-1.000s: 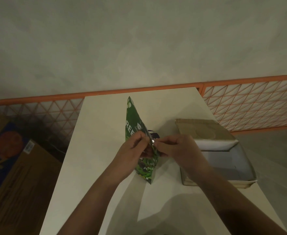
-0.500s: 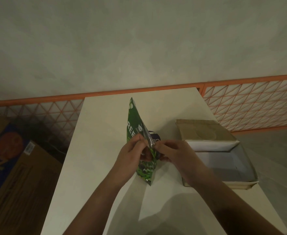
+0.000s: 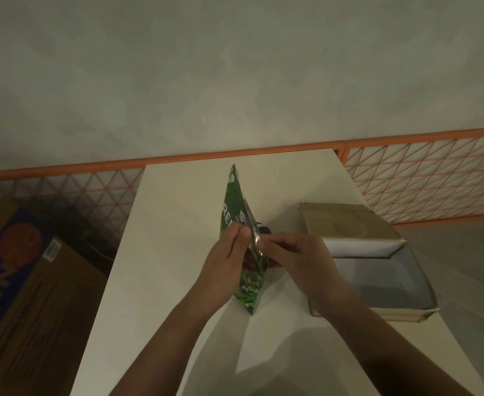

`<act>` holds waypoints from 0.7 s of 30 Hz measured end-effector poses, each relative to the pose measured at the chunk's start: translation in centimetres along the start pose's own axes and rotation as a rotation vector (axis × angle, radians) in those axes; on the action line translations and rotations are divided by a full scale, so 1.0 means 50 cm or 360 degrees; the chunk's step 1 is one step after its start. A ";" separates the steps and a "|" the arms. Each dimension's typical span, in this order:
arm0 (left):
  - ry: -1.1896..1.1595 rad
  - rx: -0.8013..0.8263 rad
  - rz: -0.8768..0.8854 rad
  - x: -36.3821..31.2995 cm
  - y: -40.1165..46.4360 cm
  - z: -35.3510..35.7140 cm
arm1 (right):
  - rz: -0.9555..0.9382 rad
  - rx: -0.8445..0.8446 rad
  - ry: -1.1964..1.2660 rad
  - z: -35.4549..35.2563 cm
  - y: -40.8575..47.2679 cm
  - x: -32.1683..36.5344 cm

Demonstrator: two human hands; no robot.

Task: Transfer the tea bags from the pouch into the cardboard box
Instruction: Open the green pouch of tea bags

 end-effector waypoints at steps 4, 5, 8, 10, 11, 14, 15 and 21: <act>-0.0099 -0.0001 -0.0053 0.012 -0.004 0.010 | 0.0158 0.0001 0.0205 0.001 0.004 -0.032; -0.0146 -0.0004 -0.0065 0.016 -0.006 0.012 | 0.0213 0.0014 0.0274 0.005 0.004 -0.042; -0.0273 -0.0006 -0.0072 0.025 -0.011 0.021 | 0.0298 0.0048 0.0369 0.012 0.002 -0.058; -0.0337 -0.0049 -0.0102 0.032 -0.010 0.020 | 0.0275 0.0038 0.0325 0.010 0.003 -0.054; -0.0354 -0.0068 -0.0124 0.036 -0.007 0.019 | 0.0250 0.0031 0.0279 0.008 0.003 -0.050; -0.0307 -0.0125 -0.0155 0.036 0.003 0.014 | 0.0171 0.0031 0.0110 0.003 0.007 -0.039; -0.0276 -0.0152 -0.0142 0.033 0.006 0.011 | 0.0152 0.0046 0.0060 0.004 0.007 -0.036; -0.0187 -0.0164 -0.0114 0.018 0.014 0.008 | 0.0068 0.0027 -0.0061 -0.003 0.012 -0.022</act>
Point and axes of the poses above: each hand's wrist, its own y-axis towards the middle knuckle, its own z-axis out of the palm, x = y × z, the point moved 10 cm from there along y, towards the middle knuckle, and after that the axes turned 3 degrees about z, right-handed, at the moved point
